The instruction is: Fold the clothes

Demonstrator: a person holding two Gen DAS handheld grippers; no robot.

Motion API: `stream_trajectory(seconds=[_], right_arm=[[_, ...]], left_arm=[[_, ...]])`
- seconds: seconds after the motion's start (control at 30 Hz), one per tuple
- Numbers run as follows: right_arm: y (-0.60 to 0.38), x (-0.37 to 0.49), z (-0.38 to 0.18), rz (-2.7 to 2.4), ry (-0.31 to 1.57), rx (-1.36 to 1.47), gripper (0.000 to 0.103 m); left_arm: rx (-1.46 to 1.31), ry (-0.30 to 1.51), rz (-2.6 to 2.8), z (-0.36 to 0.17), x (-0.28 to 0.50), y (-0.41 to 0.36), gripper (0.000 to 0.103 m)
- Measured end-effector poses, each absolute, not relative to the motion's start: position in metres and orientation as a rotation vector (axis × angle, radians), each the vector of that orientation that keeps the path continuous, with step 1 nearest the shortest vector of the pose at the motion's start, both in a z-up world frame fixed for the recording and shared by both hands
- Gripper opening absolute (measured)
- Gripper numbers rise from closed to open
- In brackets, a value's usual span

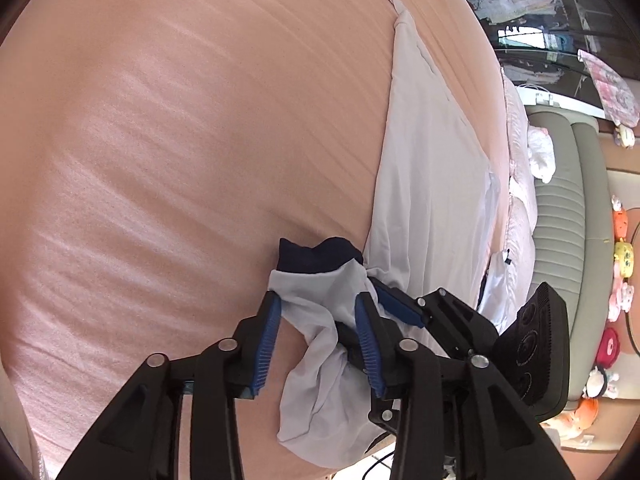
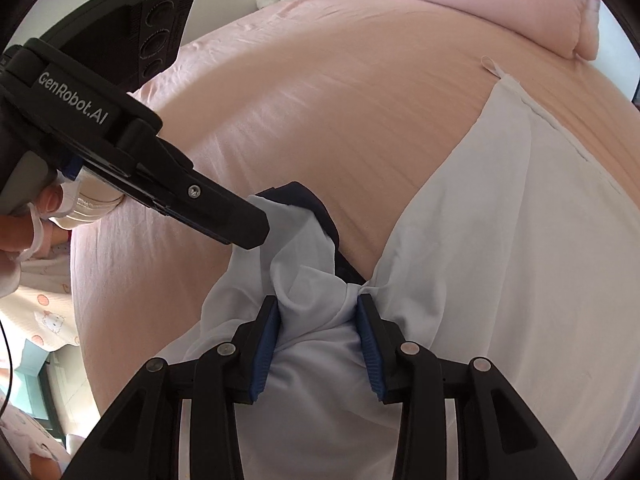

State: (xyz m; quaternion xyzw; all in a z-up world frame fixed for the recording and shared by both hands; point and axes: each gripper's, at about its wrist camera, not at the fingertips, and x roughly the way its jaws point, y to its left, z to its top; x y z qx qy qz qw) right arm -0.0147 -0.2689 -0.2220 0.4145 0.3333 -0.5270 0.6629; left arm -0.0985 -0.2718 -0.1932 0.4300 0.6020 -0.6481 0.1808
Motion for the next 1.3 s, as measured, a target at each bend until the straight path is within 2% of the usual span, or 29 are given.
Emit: stream_trajectory(seconds=[0.17,0.3,0.33,0.37,0.47,0.53,0.7,0.9,1.3], right_arm=[[-0.262,-0.022,-0.224,-1.208,0.677,0.949,0.038],[-0.262,-0.022,-0.223,-1.211,0.673,0.941,0.038],[-0.262,-0.025,-0.223,-1.205,0.661,0.956,0.038],[-0.263,-0.027,-0.222,-1.199,0.649,0.970,0.038],[-0.266,-0.039,-0.222,-1.171,0.587,1.044,0.039],[-0.270,-0.049,-0.222,-1.143,0.523,1.120,0.044],[-0.276,-0.060,-0.213,-1.095,0.493,1.202,0.049],[-0.269,-0.063,-0.202,-1.098,0.511,1.185,0.049],[-0.261,-0.046,-0.179,-1.079,0.566,1.063,0.049]], left_arm=[[1.120,1.767,-1.803,-0.217,-0.115,-0.285,0.039],[1.132,1.706,-1.849,-0.224,-0.082,-0.316,0.036],[1.140,1.673,-1.866,-0.225,-0.081,-0.319,0.033],[1.167,1.633,-1.877,-0.226,-0.053,-0.330,0.022],[1.209,1.574,-1.918,-0.228,0.007,-0.349,0.015],[1.207,1.570,-1.950,-0.225,0.004,-0.348,0.013],[1.221,1.569,-2.068,-0.214,0.010,-0.346,0.013],[1.275,1.567,-2.144,-0.207,0.004,-0.341,0.013],[1.314,1.570,-2.345,-0.173,0.042,-0.317,0.013]])
